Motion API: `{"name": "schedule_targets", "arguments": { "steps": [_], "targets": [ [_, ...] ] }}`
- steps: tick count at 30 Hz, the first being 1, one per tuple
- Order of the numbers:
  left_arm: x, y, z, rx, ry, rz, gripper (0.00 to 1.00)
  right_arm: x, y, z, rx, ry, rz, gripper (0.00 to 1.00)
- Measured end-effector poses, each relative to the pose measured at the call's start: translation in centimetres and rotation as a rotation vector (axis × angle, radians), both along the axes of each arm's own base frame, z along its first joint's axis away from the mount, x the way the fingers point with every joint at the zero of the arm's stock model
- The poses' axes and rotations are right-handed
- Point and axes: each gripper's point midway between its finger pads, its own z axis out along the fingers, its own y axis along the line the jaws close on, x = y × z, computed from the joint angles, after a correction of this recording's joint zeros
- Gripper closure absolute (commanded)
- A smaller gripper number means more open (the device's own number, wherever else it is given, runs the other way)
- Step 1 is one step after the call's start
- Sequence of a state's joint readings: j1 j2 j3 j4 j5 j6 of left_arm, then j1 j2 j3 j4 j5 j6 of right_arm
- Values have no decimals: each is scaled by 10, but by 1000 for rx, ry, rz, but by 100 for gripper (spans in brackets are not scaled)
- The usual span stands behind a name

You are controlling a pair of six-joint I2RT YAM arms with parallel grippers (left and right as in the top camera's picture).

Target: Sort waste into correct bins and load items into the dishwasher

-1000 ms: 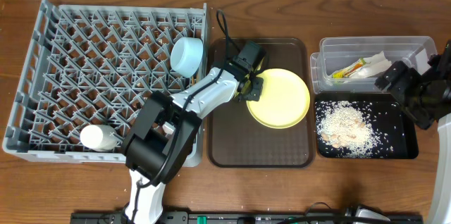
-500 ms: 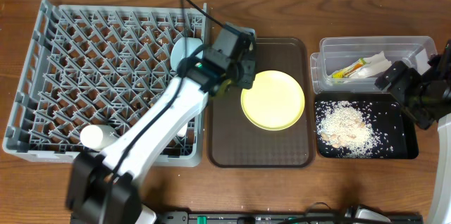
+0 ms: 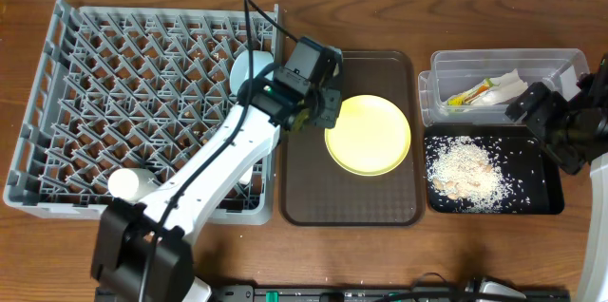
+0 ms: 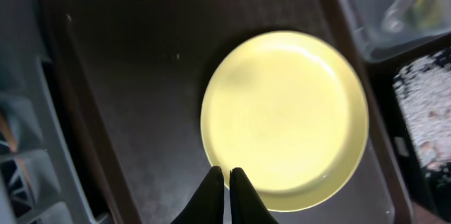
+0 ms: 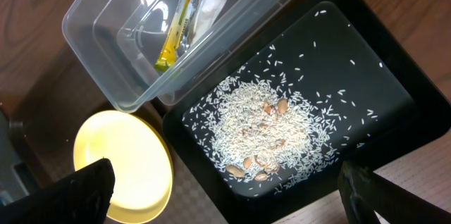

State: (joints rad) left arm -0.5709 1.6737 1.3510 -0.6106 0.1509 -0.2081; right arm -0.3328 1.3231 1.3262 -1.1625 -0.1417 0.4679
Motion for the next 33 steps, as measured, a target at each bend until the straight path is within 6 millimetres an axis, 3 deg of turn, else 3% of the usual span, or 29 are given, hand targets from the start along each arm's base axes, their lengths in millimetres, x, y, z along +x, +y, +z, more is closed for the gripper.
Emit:
{"name": "schedule_targets", "arguments": {
  "steps": [3,6,8,13,16,20,22,25,27,33],
  "targets": [
    [0,0,-7,9,14,0,92,0,0,0,0,0,0,1],
    [0,0,-8,11,16,-1,76,0,0,0,0,0,0,1],
    [-1,0,-10,17,21,-4,72,2,0,1,6,-11,-6,1],
    [-11,7,-20,51,76,-3,63,36,5,21,54,-174,-1,1],
    [-16,11,-23,67,101,-4,55,42,17,26,112,-213,43,1],
    [-18,11,-24,69,109,0,52,47,56,24,182,-213,162,4],
    [-18,11,-24,67,110,4,52,46,86,13,200,-179,253,11],
    [-18,11,-24,61,119,24,51,37,134,-23,195,-74,372,25],
    [-20,13,-25,60,132,39,48,32,154,-47,172,-16,405,32],
    [-24,15,-27,63,159,64,44,26,194,-117,118,84,437,36]
  ]
}}
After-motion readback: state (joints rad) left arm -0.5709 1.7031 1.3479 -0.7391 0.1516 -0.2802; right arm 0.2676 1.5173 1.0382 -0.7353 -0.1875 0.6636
